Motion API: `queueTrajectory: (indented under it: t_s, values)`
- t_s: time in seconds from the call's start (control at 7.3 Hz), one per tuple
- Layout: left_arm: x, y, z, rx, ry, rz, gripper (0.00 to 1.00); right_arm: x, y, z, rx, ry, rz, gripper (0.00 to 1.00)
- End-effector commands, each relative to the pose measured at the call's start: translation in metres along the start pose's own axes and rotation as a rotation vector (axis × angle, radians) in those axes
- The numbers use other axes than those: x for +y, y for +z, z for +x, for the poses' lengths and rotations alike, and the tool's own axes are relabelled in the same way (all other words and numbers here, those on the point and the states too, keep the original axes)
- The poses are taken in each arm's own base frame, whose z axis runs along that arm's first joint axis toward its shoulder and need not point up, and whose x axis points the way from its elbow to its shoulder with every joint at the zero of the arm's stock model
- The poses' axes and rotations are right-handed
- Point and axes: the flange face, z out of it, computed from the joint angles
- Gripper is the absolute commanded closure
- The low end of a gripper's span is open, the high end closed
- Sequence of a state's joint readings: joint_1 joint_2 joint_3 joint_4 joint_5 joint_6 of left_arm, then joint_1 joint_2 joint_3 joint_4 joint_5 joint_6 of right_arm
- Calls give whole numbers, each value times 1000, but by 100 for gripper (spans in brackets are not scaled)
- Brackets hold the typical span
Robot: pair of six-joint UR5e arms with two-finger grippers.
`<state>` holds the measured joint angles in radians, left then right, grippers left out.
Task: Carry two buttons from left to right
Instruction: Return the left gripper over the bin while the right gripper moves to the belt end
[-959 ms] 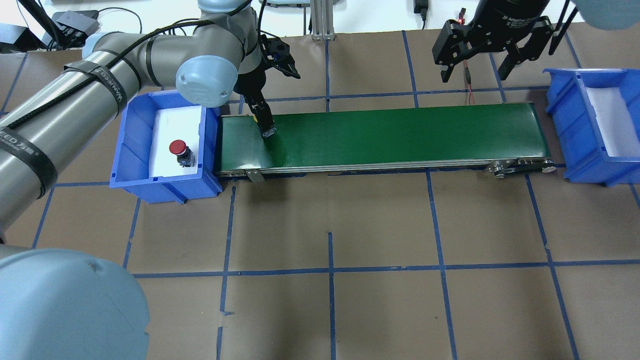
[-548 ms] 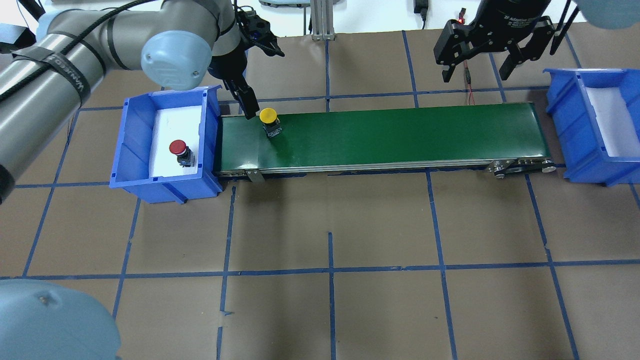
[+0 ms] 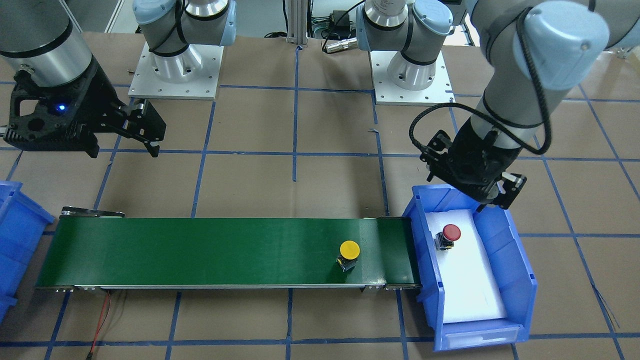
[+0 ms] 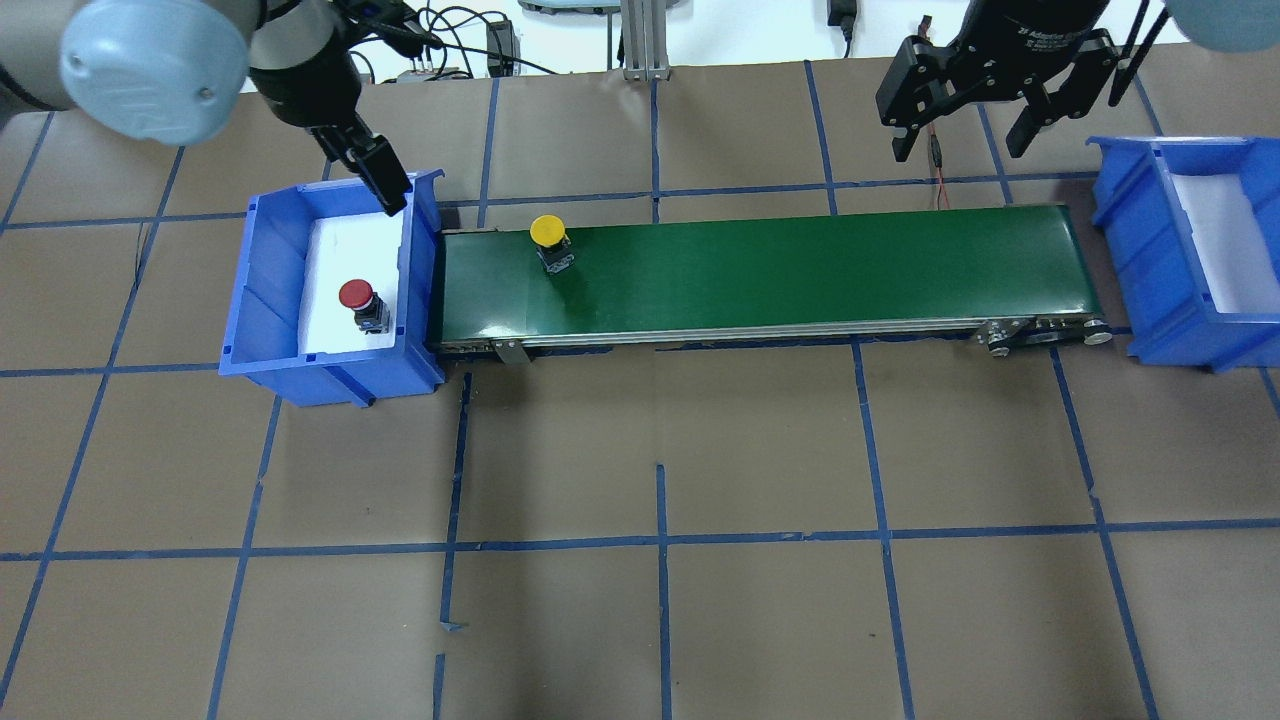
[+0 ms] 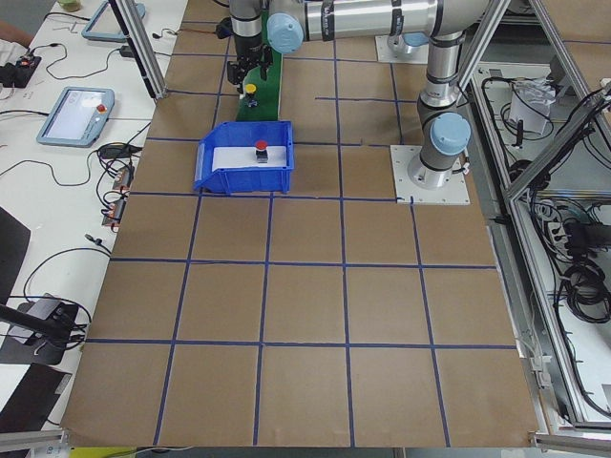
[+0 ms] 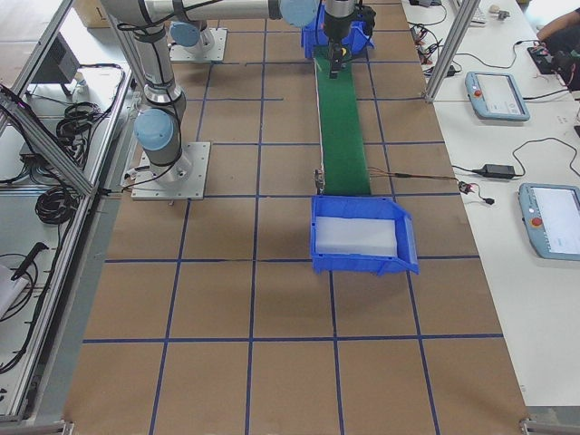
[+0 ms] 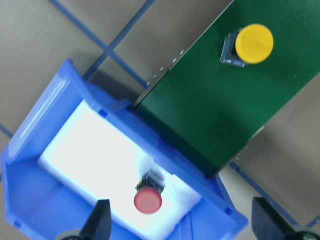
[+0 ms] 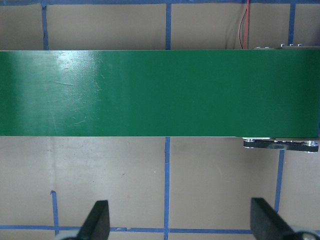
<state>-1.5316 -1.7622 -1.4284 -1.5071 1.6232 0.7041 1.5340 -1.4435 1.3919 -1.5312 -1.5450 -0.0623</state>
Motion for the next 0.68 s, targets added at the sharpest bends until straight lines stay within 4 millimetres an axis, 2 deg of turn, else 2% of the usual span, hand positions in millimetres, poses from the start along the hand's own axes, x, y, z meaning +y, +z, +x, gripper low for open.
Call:
queueTrajectory:
  t_s: [0.0,0.14,0.27,0.41,0.55]
  values:
    - [28,-32,15,14,-175,-16,0,-3,0,1,5,-123,7,0]
    - [29,-36,19,-3,-342,-19,0,-3,3,3,16,-189,3,0]
    - [42,-43,24,6,-372,-41,0,-5,4,11,16,-208,9,0]
    - [57,-35,21,31,-401,-74,0,-6,9,11,14,-335,5,0]
    - [70,-20,-6,35,-464,-69,0,-4,23,15,3,-512,-29,0]
